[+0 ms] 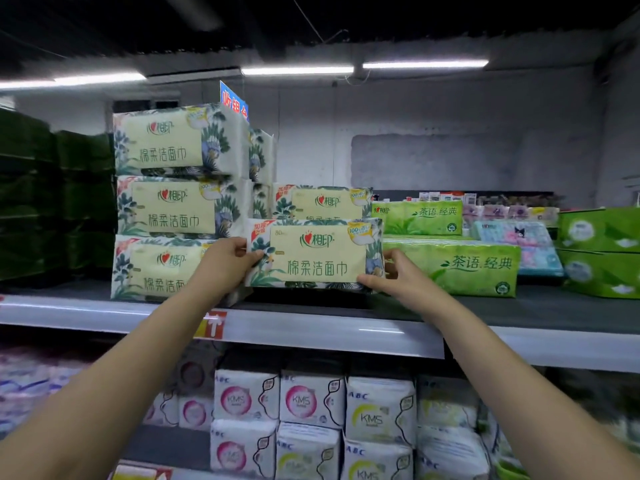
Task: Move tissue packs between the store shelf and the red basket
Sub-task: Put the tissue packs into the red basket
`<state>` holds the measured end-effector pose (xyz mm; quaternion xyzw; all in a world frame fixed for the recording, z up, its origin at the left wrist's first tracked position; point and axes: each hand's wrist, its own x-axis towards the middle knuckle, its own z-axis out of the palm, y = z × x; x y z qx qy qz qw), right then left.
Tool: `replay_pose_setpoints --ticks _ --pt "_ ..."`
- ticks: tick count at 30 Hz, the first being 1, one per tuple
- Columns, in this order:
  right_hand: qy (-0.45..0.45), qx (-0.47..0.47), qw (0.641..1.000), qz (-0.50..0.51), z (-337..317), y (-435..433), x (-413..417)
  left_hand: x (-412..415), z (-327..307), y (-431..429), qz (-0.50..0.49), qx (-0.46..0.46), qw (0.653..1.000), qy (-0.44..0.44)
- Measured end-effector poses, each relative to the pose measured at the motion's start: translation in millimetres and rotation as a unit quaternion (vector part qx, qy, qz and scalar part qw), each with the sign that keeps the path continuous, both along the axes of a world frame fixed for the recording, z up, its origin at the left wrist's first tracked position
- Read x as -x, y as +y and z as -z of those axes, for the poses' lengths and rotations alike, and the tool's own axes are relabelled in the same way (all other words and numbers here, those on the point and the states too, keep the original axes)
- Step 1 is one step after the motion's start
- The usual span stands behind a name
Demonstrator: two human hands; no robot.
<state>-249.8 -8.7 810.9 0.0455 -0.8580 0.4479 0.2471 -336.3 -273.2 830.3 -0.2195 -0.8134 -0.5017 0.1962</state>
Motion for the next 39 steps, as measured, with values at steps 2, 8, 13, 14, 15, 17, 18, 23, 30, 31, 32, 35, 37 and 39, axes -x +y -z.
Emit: replay_pose_setpoints --ticks 2,8,13,14,15,17,18,23,30,31,32,35,37,39 --pt "-0.007 0.004 1.0 -0.006 1 1 5 3 3 5 -0.061 0.052 0.996 0.031" --pt "-0.003 -0.027 1.0 0.005 3 4 14 10 15 14 -0.133 0.067 0.984 0.099" --pt "-0.001 -0.076 0.997 0.007 8 4 22 8 29 13 -0.185 0.056 0.967 0.164" --pt "-0.001 -0.089 0.996 0.008 9 3 24 8 31 13 -0.196 0.06 0.963 0.174" --pt "0.001 -0.101 0.995 0.01 10 3 24 8 33 12 -0.206 0.066 0.96 0.18" --pt "0.003 -0.125 0.992 0.012 11 1 24 7 37 11 -0.228 0.085 0.951 0.192" --pt "0.002 -0.135 0.991 0.014 11 0 24 6 39 10 -0.242 0.103 0.944 0.198" --pt "0.003 -0.145 0.989 0.013 12 1 22 1 45 8 -0.257 0.121 0.935 0.212" --pt "-0.012 -0.15 0.988 0.023 11 -1 18 -9 42 4 -0.202 0.129 0.954 0.178" --pt "-0.01 -0.149 0.988 0.023 11 -1 18 -9 39 2 -0.197 0.135 0.957 0.164" --pt "-0.008 -0.15 0.988 0.023 12 -1 17 -10 36 0 -0.19 0.136 0.961 0.15" --pt "-0.007 -0.124 0.992 0.037 12 2 16 -16 32 -6 -0.172 0.112 0.972 0.113" --pt "0.0 -0.079 0.995 0.062 12 7 16 -24 31 -12 -0.161 0.083 0.978 0.106" --pt "0.019 -0.05 0.996 0.069 12 9 12 -34 29 -21 -0.158 0.057 0.98 0.103"
